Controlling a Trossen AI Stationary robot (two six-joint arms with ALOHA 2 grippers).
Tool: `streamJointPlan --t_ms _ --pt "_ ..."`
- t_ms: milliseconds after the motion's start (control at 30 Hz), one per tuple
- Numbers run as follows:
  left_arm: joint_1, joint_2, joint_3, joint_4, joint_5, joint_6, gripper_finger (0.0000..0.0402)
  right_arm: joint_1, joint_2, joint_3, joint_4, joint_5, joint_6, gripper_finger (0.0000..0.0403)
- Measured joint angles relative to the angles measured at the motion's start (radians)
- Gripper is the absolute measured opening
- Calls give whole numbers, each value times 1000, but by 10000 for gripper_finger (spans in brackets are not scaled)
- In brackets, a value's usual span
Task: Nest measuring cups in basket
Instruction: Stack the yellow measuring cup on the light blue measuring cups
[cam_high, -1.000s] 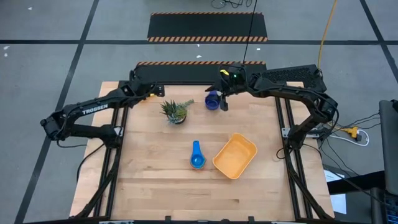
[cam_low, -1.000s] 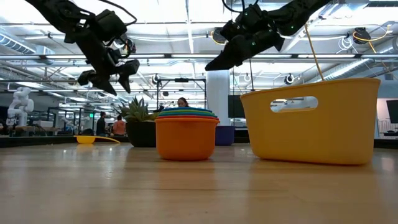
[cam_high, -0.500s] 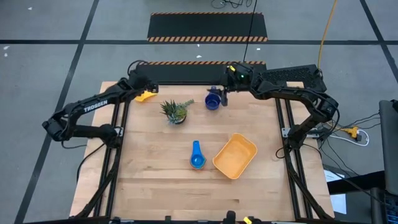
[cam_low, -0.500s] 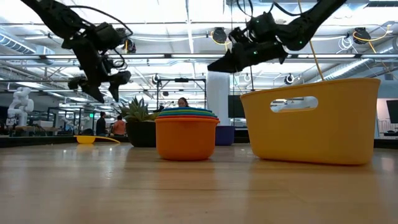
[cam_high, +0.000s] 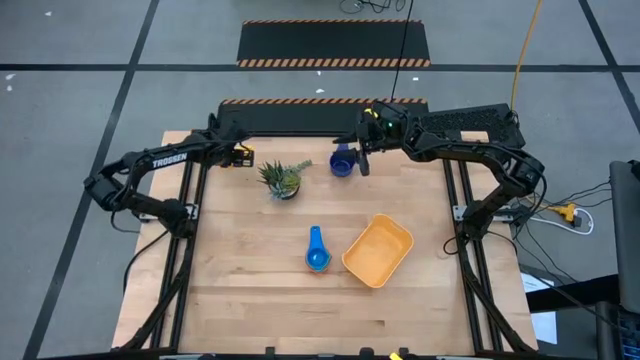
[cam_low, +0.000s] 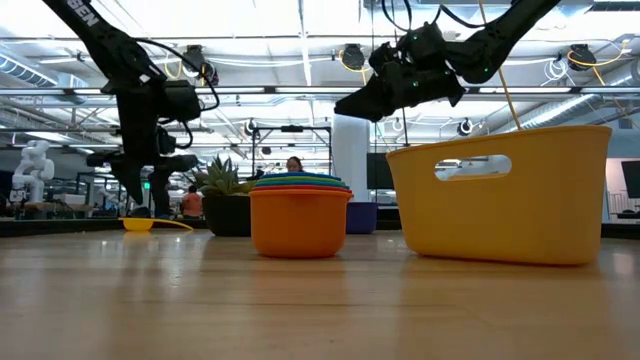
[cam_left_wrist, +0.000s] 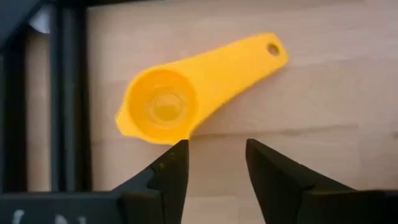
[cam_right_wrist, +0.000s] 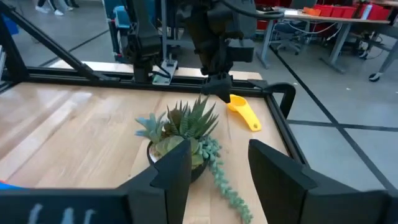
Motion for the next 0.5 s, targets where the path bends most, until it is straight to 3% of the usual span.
streamJointPlan --t_ms 267,500 --pt "0 0 0 -19 22 192 155 2 0 0 -7 -25 -37 153" --pt "7 31 0 -100 6 217 214 2 0 0 17 -24 -29 153"
